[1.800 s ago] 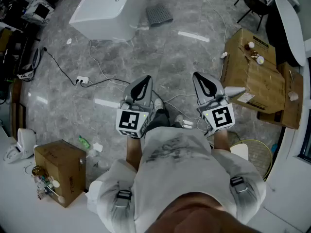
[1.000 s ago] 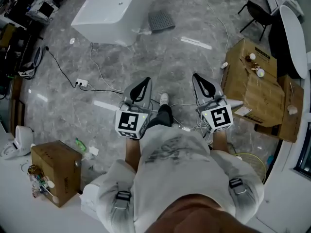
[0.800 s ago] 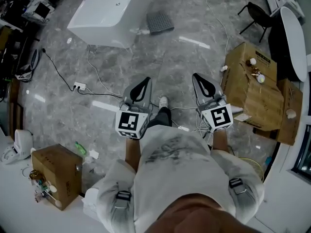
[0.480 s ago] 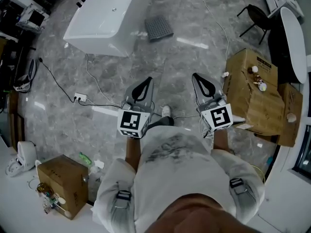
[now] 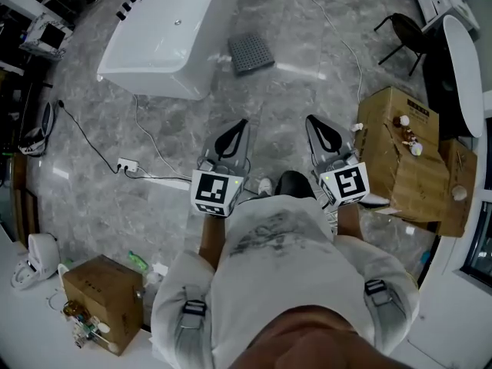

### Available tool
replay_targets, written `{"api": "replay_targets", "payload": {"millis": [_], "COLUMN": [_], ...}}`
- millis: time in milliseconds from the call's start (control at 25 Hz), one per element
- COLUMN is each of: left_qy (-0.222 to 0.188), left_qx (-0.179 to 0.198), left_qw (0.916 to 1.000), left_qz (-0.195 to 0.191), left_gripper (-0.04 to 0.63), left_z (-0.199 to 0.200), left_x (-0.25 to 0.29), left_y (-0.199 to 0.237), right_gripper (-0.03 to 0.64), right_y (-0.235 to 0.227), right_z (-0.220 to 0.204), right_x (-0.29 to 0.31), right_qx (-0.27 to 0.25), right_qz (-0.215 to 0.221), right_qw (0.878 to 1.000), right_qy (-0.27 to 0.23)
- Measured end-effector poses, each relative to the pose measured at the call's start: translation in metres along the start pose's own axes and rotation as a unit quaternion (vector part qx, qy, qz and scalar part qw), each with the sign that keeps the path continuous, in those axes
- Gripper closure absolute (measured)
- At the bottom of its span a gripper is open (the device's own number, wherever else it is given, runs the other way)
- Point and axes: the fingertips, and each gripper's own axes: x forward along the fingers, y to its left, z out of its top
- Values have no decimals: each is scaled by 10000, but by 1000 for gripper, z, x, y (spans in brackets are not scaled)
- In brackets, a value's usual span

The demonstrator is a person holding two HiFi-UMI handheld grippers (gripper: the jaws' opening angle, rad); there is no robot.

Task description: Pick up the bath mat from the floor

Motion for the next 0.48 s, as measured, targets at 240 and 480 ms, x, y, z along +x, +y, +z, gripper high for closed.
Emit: {"api": "replay_targets", "payload": {"millis": [240,480], "left_qy": [61,92], "left_qx": [-31,-73], "left_qw": [9999,9989], "left_qz": [136,459], "left_gripper": [591,591], "left_z": [0,5], "left_x": [29,71], "left_y": [22,50], "right_gripper": [614,614], "right_y": [-18,-51], "right_z": [-4,-4], "right_x": [39,83], "right_qx": [-42,-10], "right_qz": [191,474], "right_qw": [9998,9988], "right_qy": [-29,-82]}}
